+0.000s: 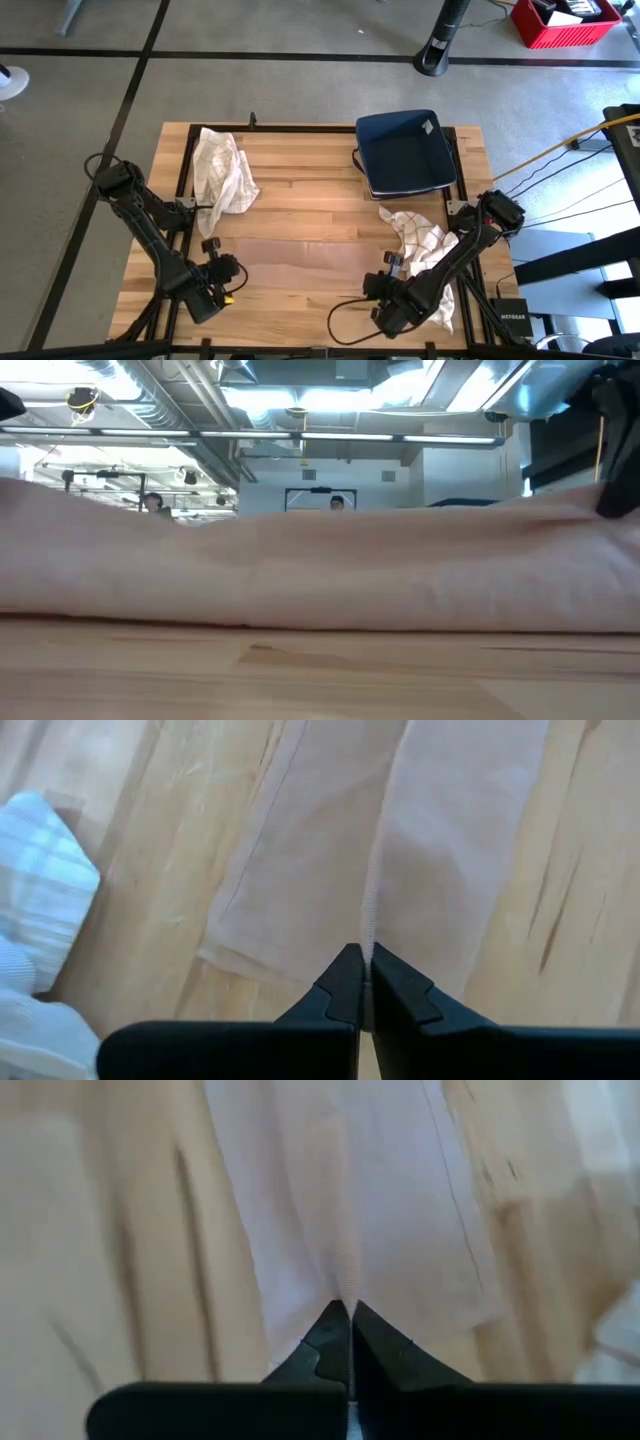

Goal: Fold towel
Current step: Fold the pink towel

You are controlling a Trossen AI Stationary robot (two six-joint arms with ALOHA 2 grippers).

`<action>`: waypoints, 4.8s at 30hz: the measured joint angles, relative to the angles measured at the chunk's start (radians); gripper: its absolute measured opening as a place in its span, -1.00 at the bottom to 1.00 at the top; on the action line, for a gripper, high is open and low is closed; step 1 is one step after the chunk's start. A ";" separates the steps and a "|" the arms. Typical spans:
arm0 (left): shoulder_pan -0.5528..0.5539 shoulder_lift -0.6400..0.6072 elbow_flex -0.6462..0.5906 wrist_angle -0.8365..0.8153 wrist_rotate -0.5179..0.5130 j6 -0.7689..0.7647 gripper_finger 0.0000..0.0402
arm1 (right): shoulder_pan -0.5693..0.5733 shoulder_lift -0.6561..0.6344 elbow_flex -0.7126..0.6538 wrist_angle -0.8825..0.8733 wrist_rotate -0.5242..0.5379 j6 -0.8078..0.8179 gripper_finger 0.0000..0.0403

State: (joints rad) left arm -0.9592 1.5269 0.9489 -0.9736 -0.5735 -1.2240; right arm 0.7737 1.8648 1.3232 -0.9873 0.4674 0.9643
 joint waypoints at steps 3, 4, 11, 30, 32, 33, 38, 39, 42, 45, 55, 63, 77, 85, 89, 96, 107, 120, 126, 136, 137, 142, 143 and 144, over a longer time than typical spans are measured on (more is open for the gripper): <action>0.000 0.000 0.000 -0.023 -0.020 -0.014 -0.97 | -0.015 0.000 -0.020 -0.018 -0.005 0.008 -0.98; 0.000 0.000 -0.002 -0.021 -0.032 -0.016 -0.97 | -0.022 0.000 -0.028 -0.016 -0.002 0.009 -0.98; 0.007 0.000 -0.060 -0.022 -0.065 -0.068 -0.97 | -0.066 0.000 -0.058 -0.010 0.023 -0.001 -0.98; 0.006 0.000 -0.171 -0.010 -0.074 -0.190 -0.97 | -0.202 0.001 -0.051 -0.013 0.085 -0.181 -0.97; 0.006 0.000 -0.173 -0.011 -0.074 -0.191 -0.97 | -0.219 0.001 -0.030 -0.012 0.008 -0.199 -0.97; 0.006 0.000 -0.173 -0.010 -0.075 -0.190 -0.98 | -0.229 0.001 -0.018 -0.011 -0.035 -0.208 -0.97; 0.006 0.000 -0.173 -0.010 -0.074 -0.190 -0.98 | -0.265 0.001 0.014 -0.010 -0.113 -0.279 -0.97; 0.006 0.000 -0.173 -0.010 -0.075 -0.190 -0.97 | -0.274 0.001 0.010 -0.012 -0.116 -0.296 -0.97; 0.006 0.000 -0.173 -0.010 -0.075 -0.190 -0.97 | -0.308 0.001 -0.013 -0.016 -0.101 -0.342 -0.97; 0.006 0.000 -0.173 -0.010 -0.075 -0.184 -0.99 | -0.335 0.001 -0.040 -0.016 -0.050 -0.349 -0.97; 0.006 0.000 -0.173 -0.010 -0.084 -0.183 -0.99 | -0.386 0.001 -0.100 0.040 0.019 -0.368 -0.97; 0.006 0.000 -0.173 -0.011 -0.085 -0.183 -0.97 | -0.404 0.001 -0.112 0.096 0.118 -0.368 -0.97; 0.018 0.000 -0.173 -0.005 -0.081 -0.234 -0.82 | -0.467 0.001 -0.112 0.160 0.202 -0.367 -0.86; 0.058 -0.014 -0.145 -0.015 0.029 -0.227 -0.33 | -0.489 0.002 -0.088 0.086 0.218 -0.296 -0.24; 0.059 -0.035 -0.087 0.012 -0.009 -0.200 -0.23 | -0.486 0.002 -0.023 -0.067 0.203 -0.249 -0.04; 0.073 0.008 -0.081 0.134 -0.052 -0.060 -0.25 | -0.413 0.002 -0.055 0.047 0.181 -0.276 -0.02; 0.071 0.113 -0.158 0.163 0.103 0.002 -0.29 | -0.400 -0.006 -0.352 0.556 0.047 -0.233 -0.10; 0.058 0.074 -0.054 0.038 0.236 0.079 -0.29 | -0.241 0.005 -0.216 0.568 -0.369 -0.156 -0.10; 0.030 0.034 0.029 0.040 0.283 0.080 -0.29 | -0.178 0.005 -0.064 0.403 -0.424 -0.165 -0.10; 0.022 0.009 0.017 0.053 0.155 0.076 -0.29 | -0.133 0.002 -0.032 0.134 -0.179 -0.149 -0.10; 0.022 0.009 0.003 0.054 0.155 0.073 -0.29 | -0.138 -0.001 -0.061 0.158 -0.198 -0.144 -0.10; 0.025 0.009 -0.044 0.106 0.155 0.089 -0.29 | -0.169 -0.103 -0.236 0.369 -0.223 -0.125 -0.10; 0.029 0.009 -0.047 0.111 0.155 0.102 -0.29 | -0.177 -0.134 -0.273 0.414 -0.215 -0.120 -0.10; 0.032 0.008 -0.050 0.121 0.155 0.107 -0.29 | -0.185 -0.166 -0.312 0.470 -0.217 -0.111 -0.10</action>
State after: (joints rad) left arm -0.9273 1.5350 0.8987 -0.8531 -0.4187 -1.1166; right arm 0.5886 1.6984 1.0109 -0.5176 0.2505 0.8530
